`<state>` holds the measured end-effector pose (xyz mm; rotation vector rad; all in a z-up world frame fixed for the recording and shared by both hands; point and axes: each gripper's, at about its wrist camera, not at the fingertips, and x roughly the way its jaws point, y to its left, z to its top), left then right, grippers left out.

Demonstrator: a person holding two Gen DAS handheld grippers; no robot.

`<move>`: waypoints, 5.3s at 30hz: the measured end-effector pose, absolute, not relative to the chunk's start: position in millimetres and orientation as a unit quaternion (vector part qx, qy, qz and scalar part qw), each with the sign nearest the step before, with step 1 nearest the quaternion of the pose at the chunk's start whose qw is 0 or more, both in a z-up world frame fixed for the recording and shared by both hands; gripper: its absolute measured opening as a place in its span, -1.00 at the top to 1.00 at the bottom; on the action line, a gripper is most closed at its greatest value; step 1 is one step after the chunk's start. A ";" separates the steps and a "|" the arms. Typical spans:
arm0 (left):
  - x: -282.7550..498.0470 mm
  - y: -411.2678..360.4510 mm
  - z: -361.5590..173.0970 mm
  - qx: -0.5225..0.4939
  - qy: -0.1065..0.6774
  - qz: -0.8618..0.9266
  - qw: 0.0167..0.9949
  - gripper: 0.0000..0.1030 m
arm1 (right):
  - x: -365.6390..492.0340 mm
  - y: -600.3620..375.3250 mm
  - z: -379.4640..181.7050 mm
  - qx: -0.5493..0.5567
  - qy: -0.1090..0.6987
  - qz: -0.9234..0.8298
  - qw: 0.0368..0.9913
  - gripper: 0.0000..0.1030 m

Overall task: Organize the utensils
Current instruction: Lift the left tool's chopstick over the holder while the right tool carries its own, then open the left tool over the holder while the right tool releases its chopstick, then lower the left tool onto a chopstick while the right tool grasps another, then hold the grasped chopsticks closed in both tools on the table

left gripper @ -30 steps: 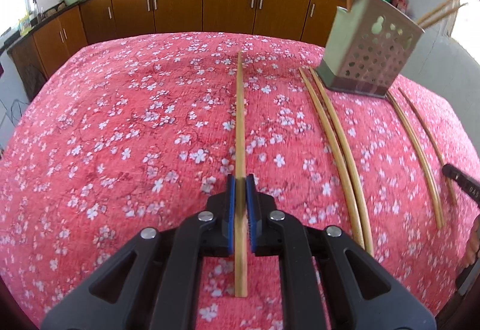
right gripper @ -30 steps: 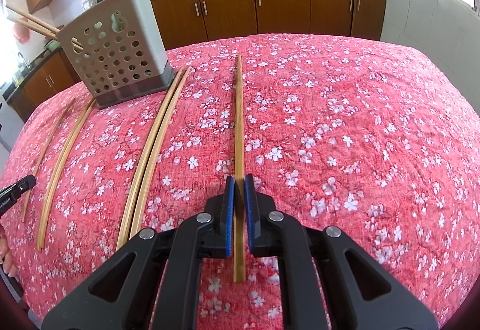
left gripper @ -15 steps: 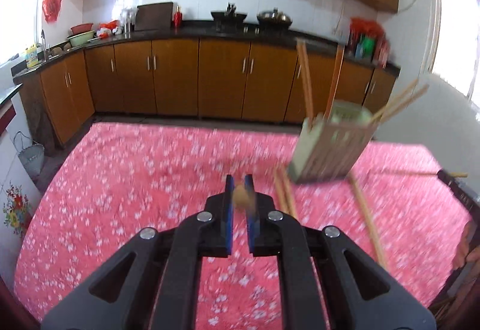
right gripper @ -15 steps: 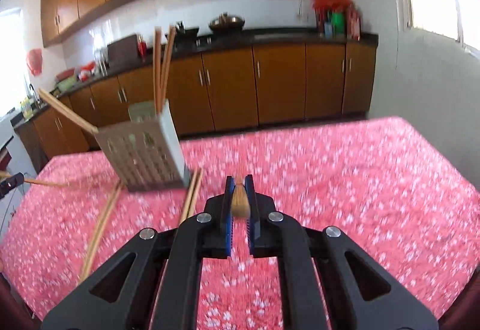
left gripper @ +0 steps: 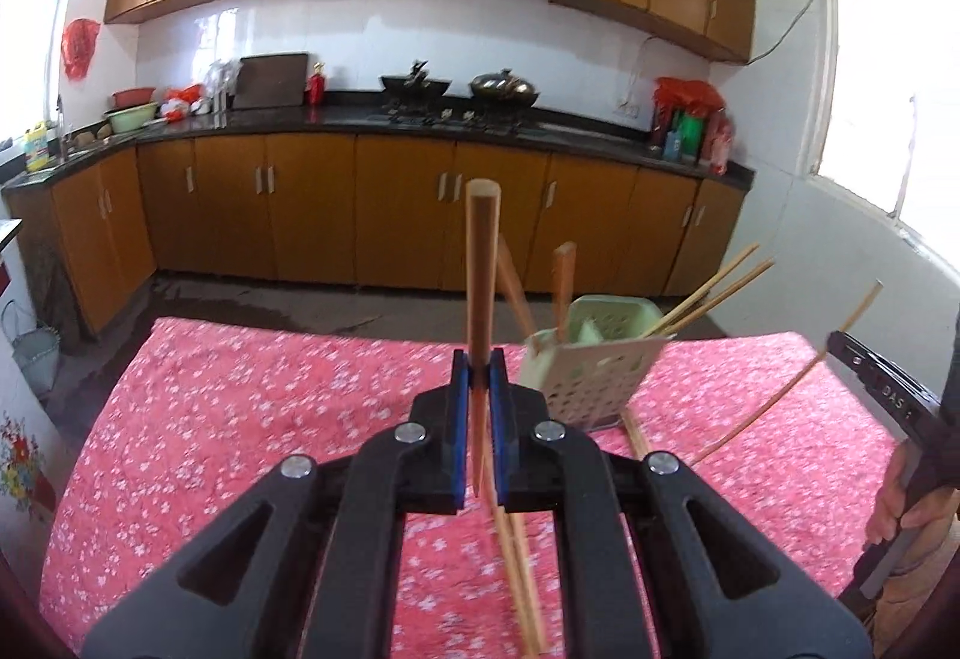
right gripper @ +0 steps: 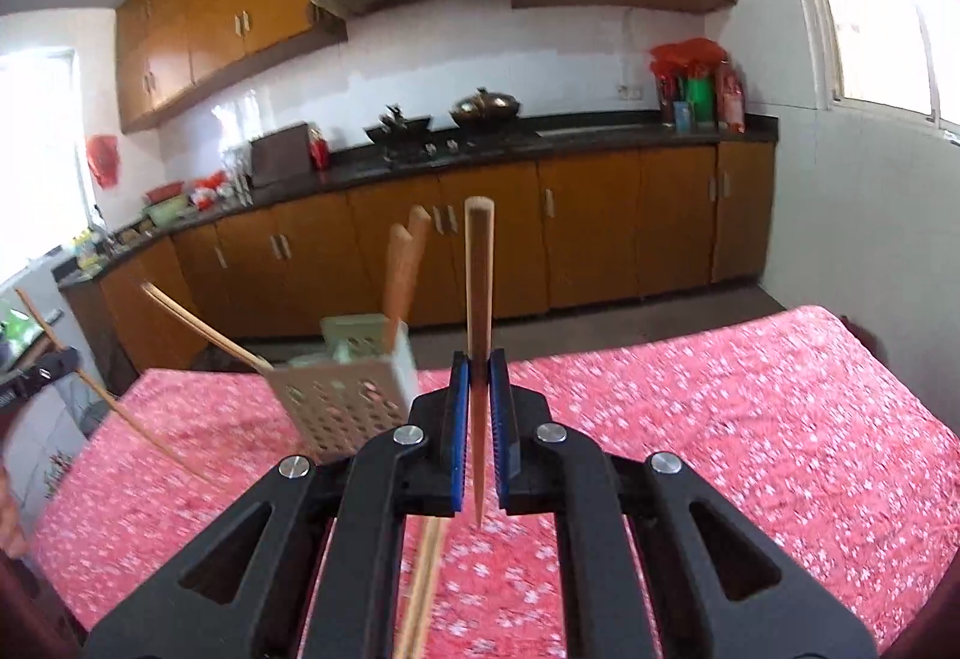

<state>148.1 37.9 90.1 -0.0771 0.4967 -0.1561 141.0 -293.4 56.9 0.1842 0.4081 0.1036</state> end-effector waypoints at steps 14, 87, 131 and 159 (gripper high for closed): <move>185.6 -15.5 159.0 -0.074 0.134 -0.105 0.983 0.84 | 165.9 -256.2 138.9 0.125 0.072 0.090 0.985 0.85; 177.4 -4.9 -117.9 0.007 0.448 -0.064 0.892 0.83 | 168.3 -250.7 -121.2 0.045 0.435 0.048 0.898 0.84; 211.6 55.9 -117.6 -0.041 0.429 0.001 0.902 0.78 | 189.5 -283.7 -126.3 0.069 0.420 0.008 0.905 0.84; 212.3 54.3 -116.7 -0.042 0.430 0.002 0.902 0.78 | 191.0 -284.5 -125.8 0.069 0.420 0.008 0.905 0.84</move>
